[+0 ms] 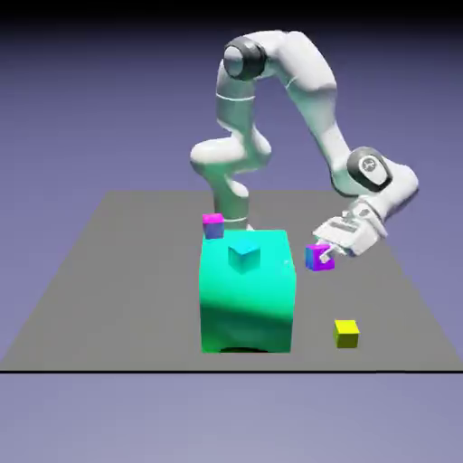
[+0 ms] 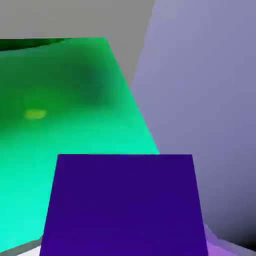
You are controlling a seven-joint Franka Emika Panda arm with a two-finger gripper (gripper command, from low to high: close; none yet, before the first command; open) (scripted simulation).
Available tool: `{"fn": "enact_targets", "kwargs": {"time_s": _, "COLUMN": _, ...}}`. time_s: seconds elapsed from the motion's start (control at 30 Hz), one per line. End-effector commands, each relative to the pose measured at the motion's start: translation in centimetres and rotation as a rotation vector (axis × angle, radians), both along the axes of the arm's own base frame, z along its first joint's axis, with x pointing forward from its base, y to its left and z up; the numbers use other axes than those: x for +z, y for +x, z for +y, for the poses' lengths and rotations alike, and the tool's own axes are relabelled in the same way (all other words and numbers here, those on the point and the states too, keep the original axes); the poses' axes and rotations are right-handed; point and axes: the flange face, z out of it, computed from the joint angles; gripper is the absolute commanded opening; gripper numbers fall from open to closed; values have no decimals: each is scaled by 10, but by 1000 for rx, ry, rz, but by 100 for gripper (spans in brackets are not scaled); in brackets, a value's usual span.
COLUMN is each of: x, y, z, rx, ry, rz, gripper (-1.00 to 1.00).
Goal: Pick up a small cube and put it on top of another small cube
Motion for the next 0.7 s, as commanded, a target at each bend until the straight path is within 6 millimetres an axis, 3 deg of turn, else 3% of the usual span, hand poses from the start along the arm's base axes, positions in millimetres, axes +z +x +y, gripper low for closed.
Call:
{"fn": "enact_targets", "kwargs": {"time_s": 0.0, "x": 11, "y": 1, "z": -16, "rx": -72, "ry": 4, "rz": 3, "gripper": -100}}
{"fn": "enact_targets", "kwargs": {"time_s": 0.17, "x": 50, "y": 3, "z": -113, "rx": -489, "ry": 45, "rz": 109, "gripper": -100}}
{"fn": "enact_targets", "kwargs": {"time_s": 0.33, "x": 81, "y": -17, "z": -191, "rx": -858, "ry": 153, "rz": 295, "gripper": -100}}
{"fn": "enact_targets", "kwargs": {"time_s": 0.37, "x": 80, "y": -21, "z": -200, "rx": -897, "ry": 166, "rz": 335, "gripper": -100}}
{"fn": "enact_targets", "kwargs": {"time_s": 0.53, "x": 33, "y": -52, "z": -223, "rx": -897, "ry": 166, "rz": 335, "gripper": -100}}
{"fn": "enact_targets", "kwargs": {"time_s": 0.57, "x": 33, "y": -52, "z": -223, "rx": -897, "ry": 166, "rz": 335, "gripper": 100}}
{"fn": "enact_targets", "kwargs": {"time_s": 0.6, "x": 33, "y": -52, "z": -223, "rx": -897, "ry": 166, "rz": 335, "gripper": 100}}
{"fn": "enact_targets", "kwargs": {"time_s": 0.67, "x": 52, "y": -38, "z": -214, "rx": -898, "ry": 165, "rz": 334, "gripper": 100}}
